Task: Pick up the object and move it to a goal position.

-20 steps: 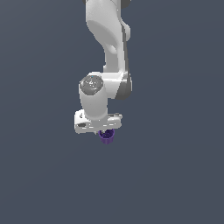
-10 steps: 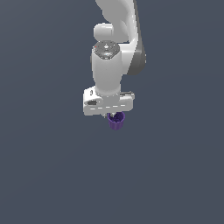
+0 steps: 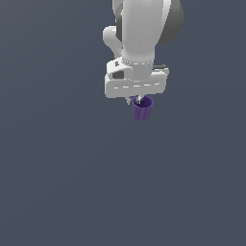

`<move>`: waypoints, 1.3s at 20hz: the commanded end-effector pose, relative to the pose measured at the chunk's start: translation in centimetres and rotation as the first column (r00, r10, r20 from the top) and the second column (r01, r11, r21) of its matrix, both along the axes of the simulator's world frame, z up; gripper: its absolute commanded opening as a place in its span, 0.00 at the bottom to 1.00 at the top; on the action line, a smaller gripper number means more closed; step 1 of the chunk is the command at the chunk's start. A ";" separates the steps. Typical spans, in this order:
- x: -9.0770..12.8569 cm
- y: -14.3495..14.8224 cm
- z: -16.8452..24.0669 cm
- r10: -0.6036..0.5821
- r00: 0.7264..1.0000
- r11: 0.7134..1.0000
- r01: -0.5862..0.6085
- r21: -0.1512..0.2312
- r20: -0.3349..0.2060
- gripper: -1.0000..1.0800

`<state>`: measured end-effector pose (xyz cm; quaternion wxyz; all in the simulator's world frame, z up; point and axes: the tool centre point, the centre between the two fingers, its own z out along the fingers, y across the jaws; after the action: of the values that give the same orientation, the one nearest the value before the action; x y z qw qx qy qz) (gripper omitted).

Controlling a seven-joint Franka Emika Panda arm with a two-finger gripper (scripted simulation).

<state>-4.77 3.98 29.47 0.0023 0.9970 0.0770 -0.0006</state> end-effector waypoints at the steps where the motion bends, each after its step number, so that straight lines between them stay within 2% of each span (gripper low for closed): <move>1: -1.2 1.4 2.7 0.000 1.000 1.000 0.000 0.000 0.001 0.00; 16: -7.5 9.6 17.5 0.000 1.000 1.000 0.000 0.000 0.001 0.00; 26: -9.4 12.5 22.8 -0.001 1.000 1.000 0.001 0.003 0.001 0.00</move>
<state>-13.98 16.21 51.68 0.0013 0.9970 0.0773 0.0000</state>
